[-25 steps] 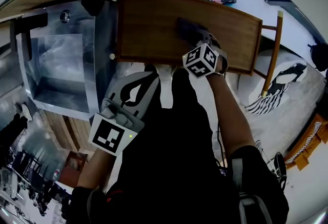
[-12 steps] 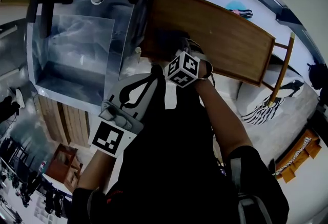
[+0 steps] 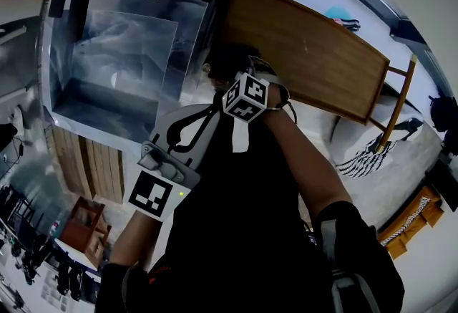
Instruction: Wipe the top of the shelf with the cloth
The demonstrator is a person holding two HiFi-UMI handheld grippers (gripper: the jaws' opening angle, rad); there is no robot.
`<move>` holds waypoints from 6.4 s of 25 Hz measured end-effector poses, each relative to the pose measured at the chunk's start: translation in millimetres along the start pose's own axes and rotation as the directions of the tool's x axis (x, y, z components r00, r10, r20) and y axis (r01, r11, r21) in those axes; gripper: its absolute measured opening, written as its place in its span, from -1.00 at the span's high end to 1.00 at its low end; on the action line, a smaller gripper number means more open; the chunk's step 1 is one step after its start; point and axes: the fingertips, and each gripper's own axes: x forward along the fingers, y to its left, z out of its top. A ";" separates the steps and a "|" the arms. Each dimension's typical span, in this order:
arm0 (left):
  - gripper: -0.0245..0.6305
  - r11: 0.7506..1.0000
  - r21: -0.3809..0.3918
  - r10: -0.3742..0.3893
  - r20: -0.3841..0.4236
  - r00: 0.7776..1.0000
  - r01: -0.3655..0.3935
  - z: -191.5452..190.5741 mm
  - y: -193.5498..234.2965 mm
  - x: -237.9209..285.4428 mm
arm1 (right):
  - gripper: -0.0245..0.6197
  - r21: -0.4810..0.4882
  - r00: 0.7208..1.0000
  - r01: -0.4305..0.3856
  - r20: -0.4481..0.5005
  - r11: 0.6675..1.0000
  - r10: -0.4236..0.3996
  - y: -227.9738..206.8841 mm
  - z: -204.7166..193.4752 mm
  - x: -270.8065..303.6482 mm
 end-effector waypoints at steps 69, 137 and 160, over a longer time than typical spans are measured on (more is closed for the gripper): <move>0.86 0.934 0.131 -0.314 -0.137 0.939 0.332 22.2 -209.7 210.6 | 0.78 0.409 0.973 0.154 -0.219 0.899 -0.068 -80.9 -353.6 -133.7; 0.86 0.910 0.392 -0.202 0.136 0.970 0.135 170.4 -155.3 110.4 | 0.78 0.481 0.798 0.408 0.225 0.776 -0.559 -176.6 -127.0 -384.1; 0.86 0.859 0.506 -0.215 0.222 0.951 0.077 223.6 -126.2 72.5 | 0.78 0.498 0.644 0.394 0.451 0.773 -0.618 -165.5 -16.3 -476.3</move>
